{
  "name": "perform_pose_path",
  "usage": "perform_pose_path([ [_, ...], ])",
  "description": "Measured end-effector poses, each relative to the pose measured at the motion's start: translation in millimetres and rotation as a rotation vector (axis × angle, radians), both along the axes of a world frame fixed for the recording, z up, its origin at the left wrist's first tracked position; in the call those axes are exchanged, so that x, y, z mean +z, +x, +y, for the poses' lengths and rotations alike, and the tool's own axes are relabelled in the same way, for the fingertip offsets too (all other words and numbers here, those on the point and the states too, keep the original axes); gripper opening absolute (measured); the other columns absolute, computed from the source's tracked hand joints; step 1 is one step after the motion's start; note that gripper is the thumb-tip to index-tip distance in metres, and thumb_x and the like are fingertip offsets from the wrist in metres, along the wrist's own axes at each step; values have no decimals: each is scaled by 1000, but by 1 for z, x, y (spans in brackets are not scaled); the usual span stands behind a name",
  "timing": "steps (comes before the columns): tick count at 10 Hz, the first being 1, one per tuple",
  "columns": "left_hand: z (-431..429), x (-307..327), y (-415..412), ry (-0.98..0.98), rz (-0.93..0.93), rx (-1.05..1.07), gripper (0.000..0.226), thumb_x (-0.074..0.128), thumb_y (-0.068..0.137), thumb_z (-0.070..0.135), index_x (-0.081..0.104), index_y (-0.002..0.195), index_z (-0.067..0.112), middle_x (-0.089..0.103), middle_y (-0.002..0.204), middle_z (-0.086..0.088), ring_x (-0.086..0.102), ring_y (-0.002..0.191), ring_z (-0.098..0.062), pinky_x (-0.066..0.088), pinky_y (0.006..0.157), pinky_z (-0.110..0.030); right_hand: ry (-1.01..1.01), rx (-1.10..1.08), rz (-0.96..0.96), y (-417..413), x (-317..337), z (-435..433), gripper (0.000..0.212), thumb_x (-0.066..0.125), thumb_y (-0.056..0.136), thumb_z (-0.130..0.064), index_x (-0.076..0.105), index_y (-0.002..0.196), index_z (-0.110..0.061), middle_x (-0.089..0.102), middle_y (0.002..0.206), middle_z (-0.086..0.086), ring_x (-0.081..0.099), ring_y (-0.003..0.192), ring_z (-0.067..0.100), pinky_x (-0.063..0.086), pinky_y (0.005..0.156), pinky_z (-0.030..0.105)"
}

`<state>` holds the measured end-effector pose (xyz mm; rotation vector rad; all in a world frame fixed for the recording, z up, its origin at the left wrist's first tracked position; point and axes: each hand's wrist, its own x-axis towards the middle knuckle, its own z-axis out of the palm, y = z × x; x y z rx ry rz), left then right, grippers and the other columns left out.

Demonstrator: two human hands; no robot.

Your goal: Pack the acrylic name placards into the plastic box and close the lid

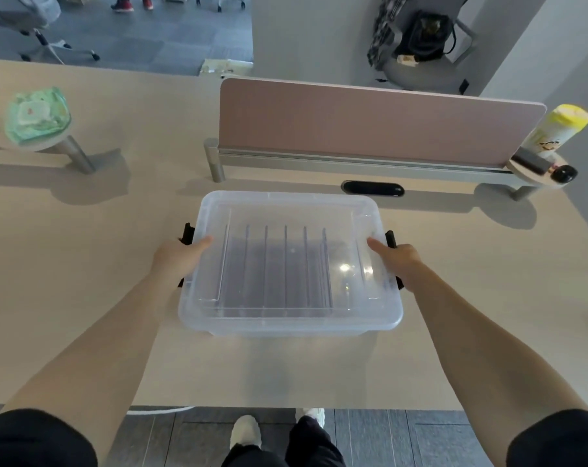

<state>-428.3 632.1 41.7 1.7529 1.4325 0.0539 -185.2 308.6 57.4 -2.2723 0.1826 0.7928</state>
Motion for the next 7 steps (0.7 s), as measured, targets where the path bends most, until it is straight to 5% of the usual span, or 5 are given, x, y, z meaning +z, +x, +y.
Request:
perform_pose_path([
  [1, -1, 11, 7, 20, 38, -69, 42, 64, 81, 50, 61, 87, 9, 64, 84, -9, 62, 74, -26, 52, 69, -34, 9, 20, -21, 4, 8, 2, 53, 73, 80, -51, 60, 102, -4, 69, 101, 13, 66, 81, 30, 55, 65, 38],
  [3, -12, 12, 19, 25, 14, -144, 108, 76, 39, 79, 46, 128, 25, 54, 116, -1, 59, 104, -27, 51, 78, -37, -101, 182, 32, -3, 19, 24, 111, 79, 59, -71, 41, 142, -8, 55, 130, 11, 59, 112, 35, 47, 78, 41],
  [4, -16, 11, 25, 88, 26, -155, 122, 77, 36, 79, 37, 139, 25, 50, 127, -6, 55, 115, -30, 52, 86, -41, -167, 164, -59, -9, 12, 34, 122, 87, 56, -62, 30, 148, -5, 55, 123, 10, 59, 102, 31, 47, 76, 41],
  [5, -23, 12, 35, 148, 240, -213, 117, 71, 57, 77, 32, 143, 8, 43, 133, -13, 47, 123, -34, 49, 92, -43, -255, 156, -81, -10, 9, 42, 111, 86, 55, -65, 43, 135, -1, 60, 104, 7, 65, 91, 26, 54, 73, 40],
  [7, -49, 9, 33, 364, 327, -224, 106, 50, 77, 76, 16, 147, 3, 36, 140, -20, 37, 128, -39, 37, 101, -48, -272, 373, -191, -11, 37, 45, 84, 69, 77, -66, 52, 124, 1, 55, 131, 16, 58, 114, 34, 51, 94, 43],
])
